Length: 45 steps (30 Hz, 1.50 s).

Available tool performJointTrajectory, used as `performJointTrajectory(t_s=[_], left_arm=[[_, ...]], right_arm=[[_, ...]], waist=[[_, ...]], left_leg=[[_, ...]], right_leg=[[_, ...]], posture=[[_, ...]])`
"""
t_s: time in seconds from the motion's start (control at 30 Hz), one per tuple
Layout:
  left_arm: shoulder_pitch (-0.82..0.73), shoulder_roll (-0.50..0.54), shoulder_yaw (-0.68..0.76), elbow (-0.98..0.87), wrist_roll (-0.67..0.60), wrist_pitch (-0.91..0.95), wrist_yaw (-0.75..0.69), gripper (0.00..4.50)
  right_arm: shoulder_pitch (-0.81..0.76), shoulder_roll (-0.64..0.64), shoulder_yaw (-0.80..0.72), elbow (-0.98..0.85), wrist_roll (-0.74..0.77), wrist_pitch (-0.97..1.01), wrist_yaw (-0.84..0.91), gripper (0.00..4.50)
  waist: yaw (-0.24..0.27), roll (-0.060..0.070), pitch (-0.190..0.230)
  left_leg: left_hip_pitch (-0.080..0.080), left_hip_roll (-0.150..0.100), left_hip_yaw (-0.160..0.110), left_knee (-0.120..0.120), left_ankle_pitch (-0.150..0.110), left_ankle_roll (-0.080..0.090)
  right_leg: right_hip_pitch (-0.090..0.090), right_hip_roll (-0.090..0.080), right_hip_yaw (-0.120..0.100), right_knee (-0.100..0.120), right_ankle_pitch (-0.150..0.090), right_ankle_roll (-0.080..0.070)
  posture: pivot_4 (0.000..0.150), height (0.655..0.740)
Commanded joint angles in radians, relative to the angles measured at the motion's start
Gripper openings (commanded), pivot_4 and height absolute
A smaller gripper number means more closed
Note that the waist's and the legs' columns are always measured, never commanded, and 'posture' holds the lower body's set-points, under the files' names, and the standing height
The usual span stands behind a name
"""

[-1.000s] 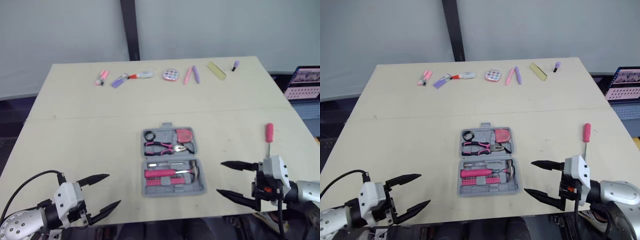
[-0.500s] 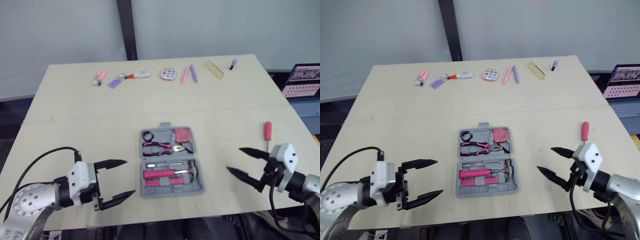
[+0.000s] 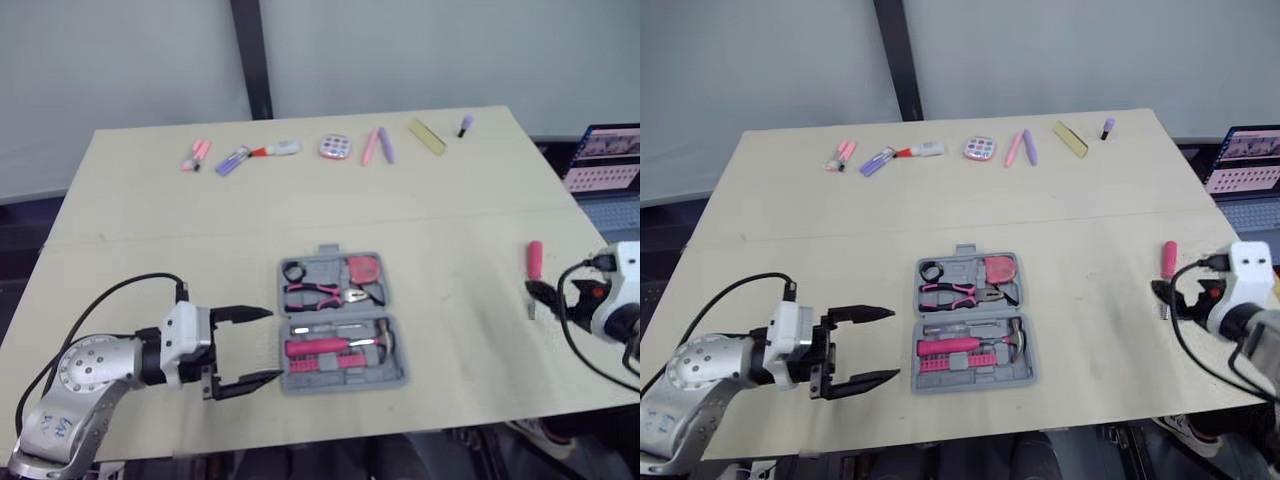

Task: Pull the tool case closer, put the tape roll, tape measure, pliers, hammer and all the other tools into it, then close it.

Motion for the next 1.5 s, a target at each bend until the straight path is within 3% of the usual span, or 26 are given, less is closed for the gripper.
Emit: performJointTrajectory(t_s=[0.03,0.37,0.6,1.47,1.5], left_arm=[[0.019,-0.004,0.002,-0.026,0.006,-0.023,0.001,4.45],[0.081,-0.012,0.019,-0.051,0.026,-0.044,0.029,4.45],[0.113,-0.016,0.026,-0.066,0.039,-0.056,0.048,4.45],[0.128,-0.005,0.037,-0.074,0.05,-0.057,0.068,4.45],[0.127,-0.005,0.036,-0.074,0.051,-0.057,0.069,4.5]], right_arm=[[-0.117,-0.001,0.053,0.109,-0.064,0.017,-0.072,4.5],[-0.415,0.028,0.194,0.526,-0.217,-0.075,-0.124,4.5],[-0.503,0.062,0.21,0.699,-0.263,-0.151,-0.128,4.5],[-0.601,0.124,0.221,0.983,-0.344,-0.336,-0.134,4.5],[-0.602,0.124,0.22,0.987,-0.346,-0.339,-0.135,4.24]], waist=[[-0.001,0.0,0.0],[-0.017,0.0,0.0],[-0.021,0.0,0.0],[-0.023,0.0,0.0],[-0.023,0.0,0.0]], left_leg=[[0.0,0.0,0.0,0.0,0.0,0.0],[-0.002,0.0,0.001,0.0,0.0,0.001],[-0.002,0.0,0.002,0.0,0.0,0.0],[-0.002,0.0,0.002,0.0,0.001,0.0],[-0.002,0.0,0.002,0.0,0.001,0.0]], right_leg=[[0.0,0.0,0.0,0.0,0.0,0.0],[-0.002,0.0,0.001,0.001,0.001,0.001],[-0.003,0.0,0.001,0.001,0.001,0.001],[-0.003,0.0,0.001,0.001,0.001,0.002],[-0.003,0.0,0.001,0.001,0.001,0.002]], posture=[[0.15,0.74],[0.15,0.74],[0.15,0.74],[0.15,0.74],[0.15,0.74]])
